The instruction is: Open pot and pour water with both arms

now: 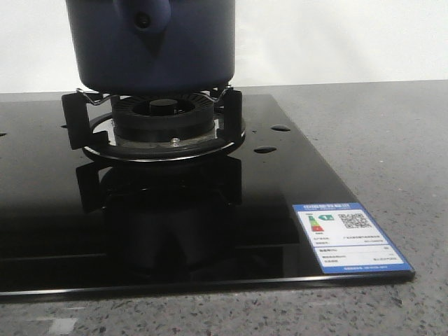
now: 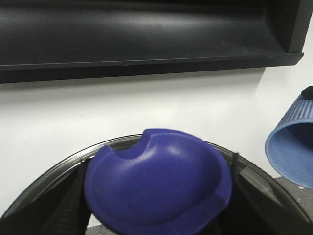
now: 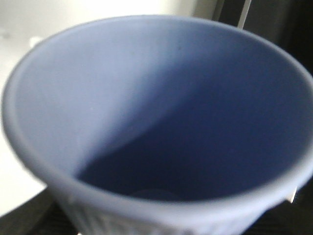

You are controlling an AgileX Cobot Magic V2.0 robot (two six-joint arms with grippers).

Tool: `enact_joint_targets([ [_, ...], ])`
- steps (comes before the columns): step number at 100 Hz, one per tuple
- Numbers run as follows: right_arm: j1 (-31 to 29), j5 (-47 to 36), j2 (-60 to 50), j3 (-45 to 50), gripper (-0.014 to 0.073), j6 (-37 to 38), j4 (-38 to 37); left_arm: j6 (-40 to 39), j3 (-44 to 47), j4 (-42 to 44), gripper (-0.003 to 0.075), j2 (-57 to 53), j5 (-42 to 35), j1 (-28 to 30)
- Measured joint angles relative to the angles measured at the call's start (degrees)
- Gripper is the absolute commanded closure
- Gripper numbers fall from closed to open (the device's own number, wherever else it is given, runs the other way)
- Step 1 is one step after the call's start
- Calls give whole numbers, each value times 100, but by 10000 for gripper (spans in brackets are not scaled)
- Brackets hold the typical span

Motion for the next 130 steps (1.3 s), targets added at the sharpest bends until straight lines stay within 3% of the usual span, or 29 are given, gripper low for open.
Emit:
enact_joint_targets([
  [23, 0, 0, 0, 0, 294, 295, 10, 0, 0, 0, 334, 0, 0, 0],
  [50, 9, 736, 0, 0, 294, 3261, 917, 0, 0, 9, 334, 0, 0, 0],
  [72, -60, 823, -38, 0, 294, 4243, 1801, 0, 0, 13, 334, 0, 0, 0],
  [100, -1182, -937, -845, 715, 294, 6093, 1999, 0, 0, 13, 334, 0, 0, 0],
  [130, -3519, -3675, -1838, 2299, 294, 7047, 2170, 0, 0, 13, 334, 0, 0, 0],
])
